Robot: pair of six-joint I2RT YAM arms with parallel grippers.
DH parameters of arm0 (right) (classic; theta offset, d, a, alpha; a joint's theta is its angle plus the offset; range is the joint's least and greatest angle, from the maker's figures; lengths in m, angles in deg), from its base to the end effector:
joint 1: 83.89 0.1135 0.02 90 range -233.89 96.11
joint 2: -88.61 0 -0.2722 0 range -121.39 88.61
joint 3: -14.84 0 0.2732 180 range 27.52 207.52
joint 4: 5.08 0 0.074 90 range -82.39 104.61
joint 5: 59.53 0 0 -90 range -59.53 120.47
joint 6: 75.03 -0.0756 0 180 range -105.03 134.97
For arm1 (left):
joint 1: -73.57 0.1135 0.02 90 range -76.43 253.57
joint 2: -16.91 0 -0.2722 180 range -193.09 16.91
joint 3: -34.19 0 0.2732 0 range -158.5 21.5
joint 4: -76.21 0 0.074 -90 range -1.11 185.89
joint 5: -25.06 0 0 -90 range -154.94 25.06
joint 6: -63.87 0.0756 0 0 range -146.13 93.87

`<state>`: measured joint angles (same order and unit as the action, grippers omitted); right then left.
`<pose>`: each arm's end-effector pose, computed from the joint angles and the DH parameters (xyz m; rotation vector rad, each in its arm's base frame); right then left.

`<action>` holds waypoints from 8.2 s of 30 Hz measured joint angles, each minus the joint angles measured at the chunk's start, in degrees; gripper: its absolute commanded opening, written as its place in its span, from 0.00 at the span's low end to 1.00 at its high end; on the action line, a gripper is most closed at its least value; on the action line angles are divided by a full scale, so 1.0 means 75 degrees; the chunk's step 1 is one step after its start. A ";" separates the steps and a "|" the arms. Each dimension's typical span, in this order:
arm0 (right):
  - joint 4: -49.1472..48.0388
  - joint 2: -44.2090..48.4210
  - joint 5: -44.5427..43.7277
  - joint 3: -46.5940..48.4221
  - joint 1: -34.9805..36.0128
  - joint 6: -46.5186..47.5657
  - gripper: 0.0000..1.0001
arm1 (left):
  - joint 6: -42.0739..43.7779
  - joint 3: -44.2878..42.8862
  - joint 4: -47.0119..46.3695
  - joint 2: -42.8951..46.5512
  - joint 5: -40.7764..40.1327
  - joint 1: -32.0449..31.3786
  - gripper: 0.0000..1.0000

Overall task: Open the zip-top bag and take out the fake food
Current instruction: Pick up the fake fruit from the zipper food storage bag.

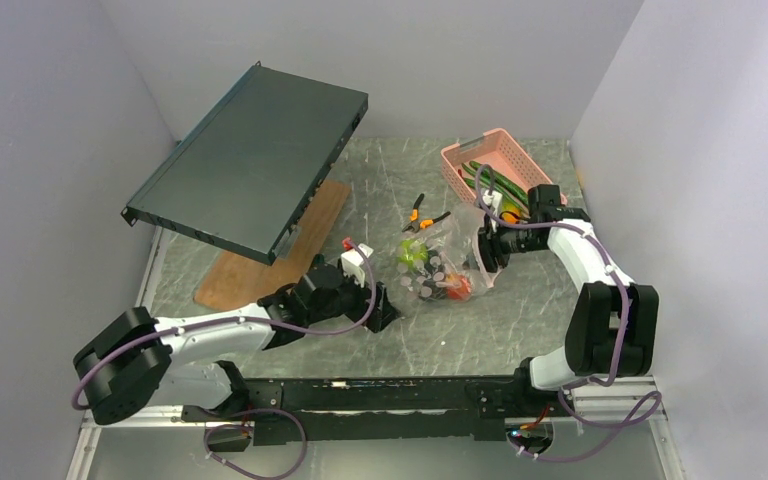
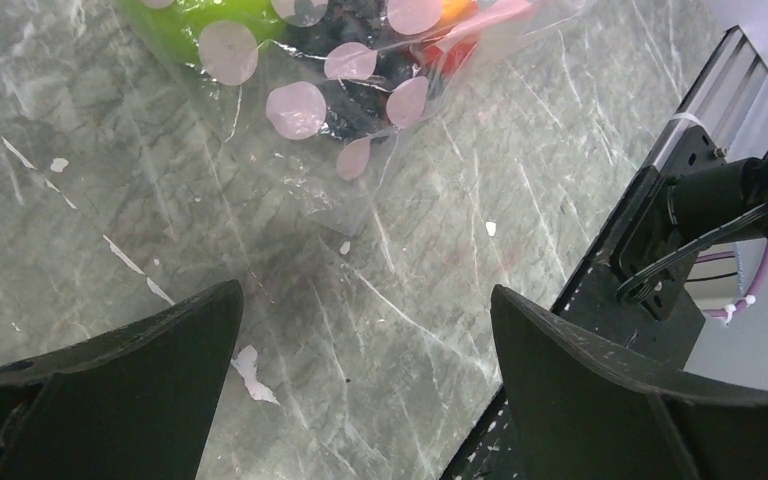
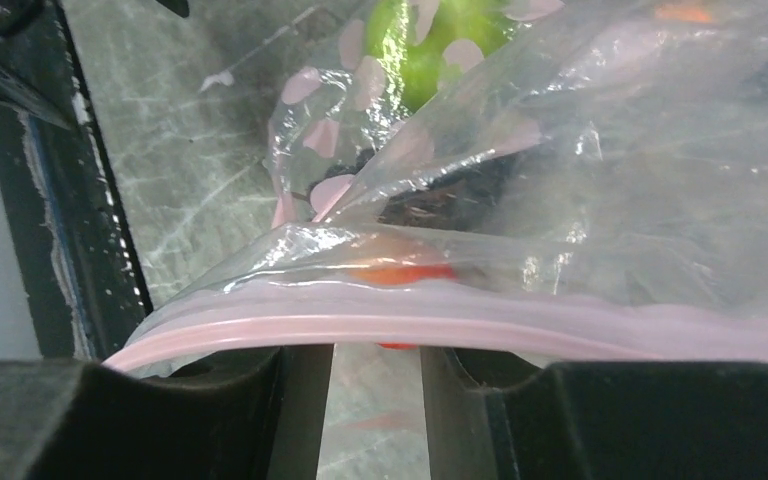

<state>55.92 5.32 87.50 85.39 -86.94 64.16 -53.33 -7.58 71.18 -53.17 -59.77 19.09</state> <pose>0.2899 0.0481 0.2131 -1.0593 2.0343 0.9717 0.1716 -0.2521 0.1808 0.5611 2.0451 -0.9850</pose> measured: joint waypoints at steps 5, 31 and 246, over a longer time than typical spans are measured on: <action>-0.0163 0.0000 -0.0600 -0.0061 0.0134 -0.0052 0.40 | -0.0003 -0.0064 -0.0020 -0.0303 -0.0009 0.0000 1.00; -0.0638 -0.0216 -0.1801 -0.0527 0.0283 0.0219 0.57 | 0.0070 -0.1285 -0.0015 -0.2387 -0.0067 0.0000 0.76; 0.2343 0.1335 0.0836 0.0309 -0.1265 0.3244 0.00 | -0.0536 0.1201 -0.0417 -0.0632 -0.0154 0.1052 0.00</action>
<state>73.49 15.33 93.78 87.71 -96.42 88.49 -57.35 1.43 68.05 -57.92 -60.93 26.98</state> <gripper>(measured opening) 0.414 0.009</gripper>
